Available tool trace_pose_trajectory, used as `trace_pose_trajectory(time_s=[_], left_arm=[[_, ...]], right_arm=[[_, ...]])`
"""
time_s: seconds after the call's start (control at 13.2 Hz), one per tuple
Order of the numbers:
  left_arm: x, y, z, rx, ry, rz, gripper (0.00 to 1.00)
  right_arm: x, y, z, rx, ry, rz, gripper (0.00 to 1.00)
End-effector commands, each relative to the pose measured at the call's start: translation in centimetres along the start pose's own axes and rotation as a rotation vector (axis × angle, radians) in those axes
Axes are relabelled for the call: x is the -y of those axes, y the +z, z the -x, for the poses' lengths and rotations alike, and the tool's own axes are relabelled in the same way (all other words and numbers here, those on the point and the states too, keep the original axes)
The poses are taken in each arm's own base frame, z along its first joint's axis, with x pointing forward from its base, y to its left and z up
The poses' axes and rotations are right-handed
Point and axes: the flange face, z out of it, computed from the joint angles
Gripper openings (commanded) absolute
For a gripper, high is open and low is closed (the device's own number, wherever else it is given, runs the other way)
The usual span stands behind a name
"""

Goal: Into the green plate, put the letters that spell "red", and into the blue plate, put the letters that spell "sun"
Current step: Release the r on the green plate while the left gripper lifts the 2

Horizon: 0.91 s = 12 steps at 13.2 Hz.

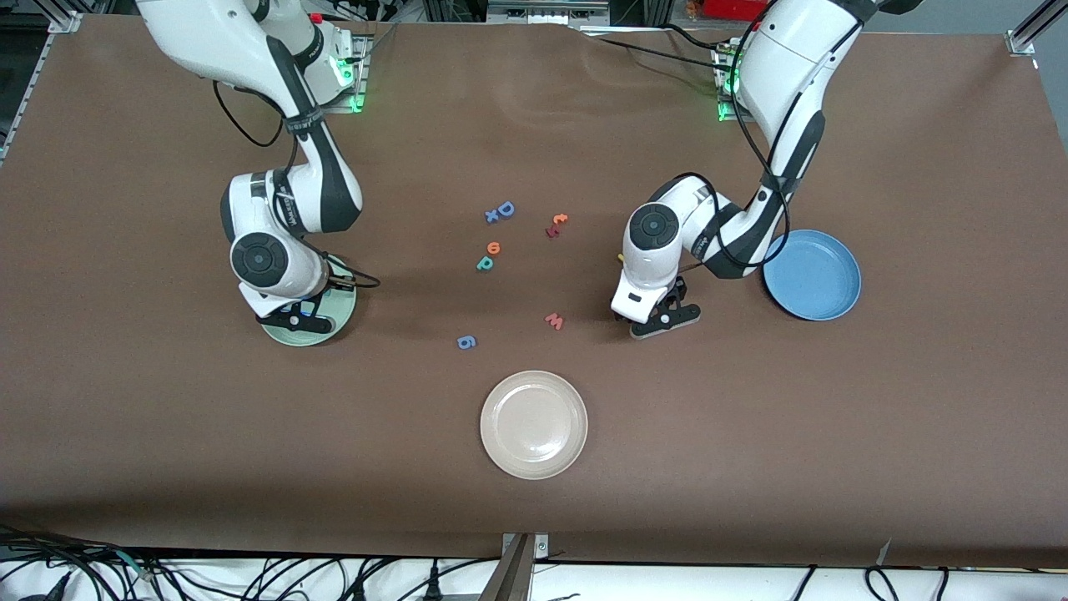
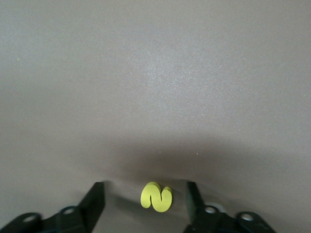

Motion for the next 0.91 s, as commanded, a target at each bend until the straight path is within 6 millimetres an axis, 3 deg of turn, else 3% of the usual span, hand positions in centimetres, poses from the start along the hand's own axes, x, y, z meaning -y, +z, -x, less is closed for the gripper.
trace_pose_trajectory(time_s=[0.0, 0.23, 0.45, 0.53, 0.68, 0.83], left_arm=[[-0.4, 0.1, -0.2, -0.006, -0.016, -0.010, 0.63], [-0.4, 0.3, -0.1, 0.029, -0.061, 0.004, 0.58], [-0.6, 0.4, 0.2, 0.031, -0.059, 0.009, 0.48], [-0.6, 0.5, 0.2, 0.033, -0.059, 0.007, 0.39], [-0.6, 0.6, 0.3, 0.034, -0.057, 0.008, 0.22], [-0.6, 0.7, 0.3, 0.036, -0.057, 0.005, 0.06]], right_arm=[[-0.3, 0.3, -0.2, 0.004, -0.022, -0.006, 1.00], [2.0, -1.4, 0.8, 0.026, -0.031, -0.041, 1.00], [6.9, -3.5, 3.2, 0.033, -0.008, -0.122, 1.00], [9.2, -4.7, 3.7, 0.018, 0.013, -0.139, 1.00], [13.7, -5.2, 5.9, 0.008, 0.132, -0.154, 1.00], [16.2, -5.2, 7.0, -0.019, 0.241, -0.179, 1.00]])
